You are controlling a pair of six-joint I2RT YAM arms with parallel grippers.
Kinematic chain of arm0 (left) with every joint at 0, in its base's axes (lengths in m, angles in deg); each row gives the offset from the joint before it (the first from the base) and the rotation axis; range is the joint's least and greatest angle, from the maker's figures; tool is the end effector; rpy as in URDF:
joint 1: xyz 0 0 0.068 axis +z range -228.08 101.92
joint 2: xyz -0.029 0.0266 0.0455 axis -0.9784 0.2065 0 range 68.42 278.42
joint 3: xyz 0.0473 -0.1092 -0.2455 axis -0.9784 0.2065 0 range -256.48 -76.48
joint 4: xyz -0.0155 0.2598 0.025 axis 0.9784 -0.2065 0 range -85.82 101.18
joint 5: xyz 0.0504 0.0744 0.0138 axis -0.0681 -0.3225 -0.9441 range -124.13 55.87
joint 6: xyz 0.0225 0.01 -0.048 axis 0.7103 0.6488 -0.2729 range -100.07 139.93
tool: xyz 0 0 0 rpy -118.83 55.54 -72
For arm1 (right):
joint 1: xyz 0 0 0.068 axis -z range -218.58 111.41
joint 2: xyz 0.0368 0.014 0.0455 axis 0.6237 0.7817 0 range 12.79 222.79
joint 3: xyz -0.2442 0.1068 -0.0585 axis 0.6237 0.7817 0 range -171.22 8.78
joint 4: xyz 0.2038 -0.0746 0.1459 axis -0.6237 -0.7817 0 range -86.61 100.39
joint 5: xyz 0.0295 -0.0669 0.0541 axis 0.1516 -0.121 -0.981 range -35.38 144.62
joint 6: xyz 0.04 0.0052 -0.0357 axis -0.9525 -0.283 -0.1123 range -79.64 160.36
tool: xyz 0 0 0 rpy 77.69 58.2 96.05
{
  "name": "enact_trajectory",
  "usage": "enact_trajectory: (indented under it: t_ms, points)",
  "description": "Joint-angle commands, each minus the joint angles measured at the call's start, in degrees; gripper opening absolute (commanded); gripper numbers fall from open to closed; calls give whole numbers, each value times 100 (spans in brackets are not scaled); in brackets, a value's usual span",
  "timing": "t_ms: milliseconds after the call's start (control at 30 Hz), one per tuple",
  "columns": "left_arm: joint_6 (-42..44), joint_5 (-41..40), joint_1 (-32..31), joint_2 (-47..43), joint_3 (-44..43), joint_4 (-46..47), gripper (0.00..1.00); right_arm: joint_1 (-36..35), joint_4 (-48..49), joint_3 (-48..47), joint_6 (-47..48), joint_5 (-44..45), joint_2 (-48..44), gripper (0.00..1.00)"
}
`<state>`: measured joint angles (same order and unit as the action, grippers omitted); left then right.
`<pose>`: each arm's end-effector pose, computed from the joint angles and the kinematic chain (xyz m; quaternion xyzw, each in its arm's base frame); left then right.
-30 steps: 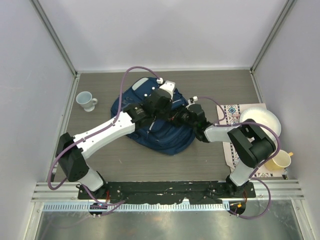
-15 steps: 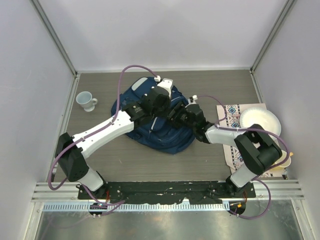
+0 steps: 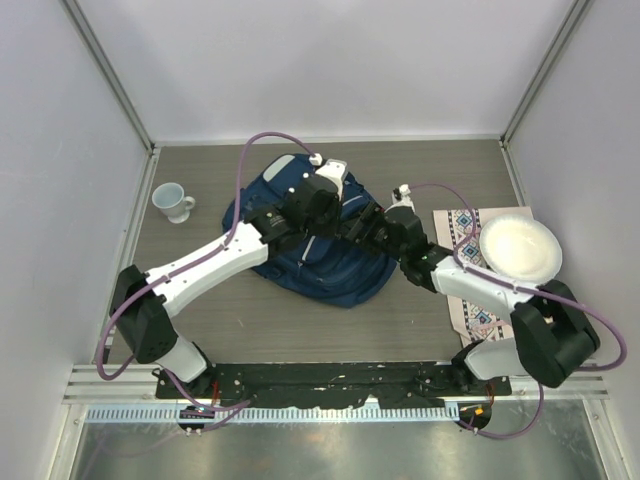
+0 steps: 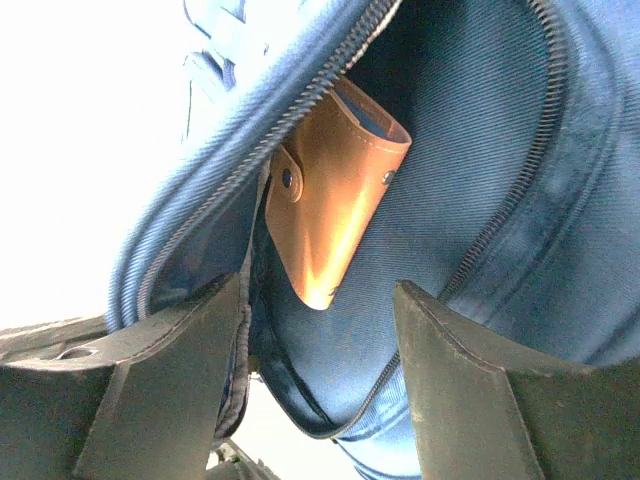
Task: Pack the student bag
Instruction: Place the personal item in the student bag, then zip the student bag at the center of the board.
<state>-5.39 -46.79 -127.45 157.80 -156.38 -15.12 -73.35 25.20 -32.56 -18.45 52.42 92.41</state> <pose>0.2382 -0.2658 0.3326 0.1351 0.8758 -0.1967 0.4196 0.2477 0.1736 0.2249 0.1638 0.8198 0.4108 0.3638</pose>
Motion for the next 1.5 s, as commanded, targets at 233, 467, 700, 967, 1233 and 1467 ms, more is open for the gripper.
enact_trajectory:
  t_ms: [233, 467, 700, 967, 1233, 1467]
  points:
    - [-166, 211, 32, -387, 211, 600, 1, 39, -1602, 284, 695, 1906, -1527, 68]
    - [-351, 537, 32, -483, 563, 758, 25, 417, -1753, 416, 651, 2048, -1949, 68]
    - [-333, 370, 41, -782, 783, 750, 68, 497, -1587, 258, 783, 1565, -1853, 68]
    - [-499, -174, 137, -1203, 1265, 328, 77, 506, -850, 478, 529, 730, -1440, 68]
    - [-975, 579, 1042, -2258, 2830, 687, 85, 488, -839, 285, 923, 317, -1282, 68]
    - [-869, 1644, 1929, -2259, 3182, 1031, 83, 471, -786, 214, 924, -9, -1089, 68]
